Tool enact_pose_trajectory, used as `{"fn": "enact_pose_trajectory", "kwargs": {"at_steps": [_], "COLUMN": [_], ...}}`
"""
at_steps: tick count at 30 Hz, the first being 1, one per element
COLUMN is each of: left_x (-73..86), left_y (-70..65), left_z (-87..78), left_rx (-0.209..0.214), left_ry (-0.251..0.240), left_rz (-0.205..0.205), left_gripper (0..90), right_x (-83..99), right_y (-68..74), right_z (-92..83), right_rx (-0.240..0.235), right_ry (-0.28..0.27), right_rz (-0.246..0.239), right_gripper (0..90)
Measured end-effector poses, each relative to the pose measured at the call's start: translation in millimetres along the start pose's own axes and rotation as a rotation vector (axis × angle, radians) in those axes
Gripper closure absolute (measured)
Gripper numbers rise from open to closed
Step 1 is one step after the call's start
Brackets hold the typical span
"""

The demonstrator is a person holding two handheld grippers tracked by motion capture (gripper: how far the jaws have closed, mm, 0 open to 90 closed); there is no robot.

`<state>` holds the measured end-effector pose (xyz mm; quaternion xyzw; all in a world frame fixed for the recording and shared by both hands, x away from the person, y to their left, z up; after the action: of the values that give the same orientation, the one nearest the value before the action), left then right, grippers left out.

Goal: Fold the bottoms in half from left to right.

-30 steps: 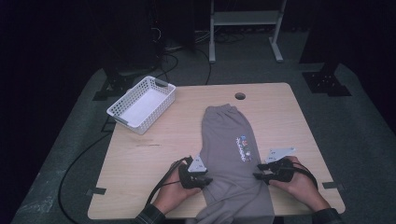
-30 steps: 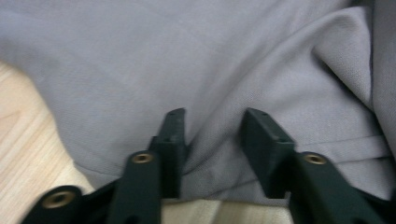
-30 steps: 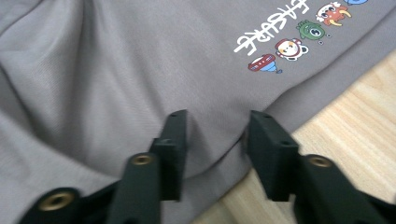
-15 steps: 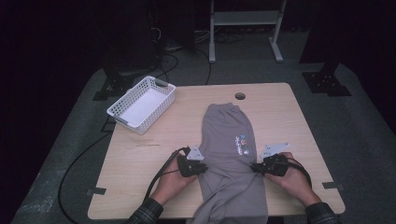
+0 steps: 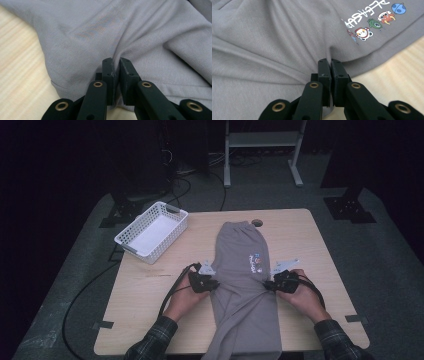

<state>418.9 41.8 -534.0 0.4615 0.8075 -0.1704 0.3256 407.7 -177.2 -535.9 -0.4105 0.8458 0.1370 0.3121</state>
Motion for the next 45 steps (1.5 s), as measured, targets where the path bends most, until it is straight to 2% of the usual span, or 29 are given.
{"fn": "enact_pose_trajectory", "kwargs": {"at_steps": [3, 7, 12, 15, 23, 27, 33, 35, 37, 38, 40, 42, 45], "left_x": [-1.7, -5.9, -10.4, -13.8, -22.5, -28.4, -34.4, -34.4, -34.4, -33.9, -35.3, -37.3, -36.8], "left_y": [5.2, 17.9, 34.4, 44.8, 67.5, 80.3, 92.4, 93.4, 92.3, 91.2, 86.8, 79.4, 60.4], "left_z": [1.9, 6.8, 10.8, 14.2, 23.2, 29.1, 34.9, 35.3, 34.6, 33.0, 28.0, 21.1, 9.2], "left_rx": [-0.005, -0.034, -0.065, -0.075, -0.096, -0.124, -0.177, -0.164, -0.127, -0.117, -0.096, -0.074, -0.027], "left_ry": [-0.006, -0.024, -0.003, -0.007, -0.023, -0.022, -0.016, -0.031, -0.052, -0.049, -0.068, -0.100, -0.127], "left_rz": [-0.005, -0.021, -0.008, -0.023, -0.043, -0.048, -0.064, -0.110, -0.173, -0.180, -0.169, -0.168, -0.155], "left_gripper": [82.5, 82.3, 82.1, 81.9, 81.3, 80.4, 79.1, 78.6, 75.1, 72.6, 68.2, 65.8, 60.6], "right_x": [-5.3, -12.6, -23.5, -30.7, -44.3, -51.9, -63.2, -65.0, -64.5, -64.0, -65.0, -67.5, -66.3], "right_y": [-7.0, -16.4, -27.3, -35.4, -55.1, -65.6, -80.9, -81.3, -82.3, -81.6, -80.3, -76.2, -62.7], "right_z": [4.4, 10.6, 19.5, 25.9, 37.8, 44.2, 54.3, 55.8, 54.8, 53.3, 46.4, 36.6, 22.1], "right_rx": [0.011, 0.028, 0.068, 0.091, 0.118, 0.141, 0.180, 0.185, 0.174, 0.156, 0.142, 0.133, 0.113], "right_ry": [0.001, 0.003, 0.005, -0.005, -0.012, -0.012, -0.024, -0.025, -0.027, -0.037, -0.082, -0.130, -0.158], "right_rz": [0.006, 0.012, 0.005, 0.008, 0.051, 0.064, 0.121, 0.125, 0.150, 0.183, 0.210, 0.214, 0.177], "right_gripper": [86.4, 86.4, 86.5, 86.5, 86.5, 86.4, 86.2, 85.1, 78.0, 76.8, 72.8, 69.6, 64.0]}}
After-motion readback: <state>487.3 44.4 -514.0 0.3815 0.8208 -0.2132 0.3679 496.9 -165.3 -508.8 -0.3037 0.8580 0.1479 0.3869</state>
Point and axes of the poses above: each handheld gripper's, and its own axes: z roughly forward along the jaws, x roughly out of its underside, y roughly to its left, the point moved 9 cm from there along z, roughly forward along the jaws
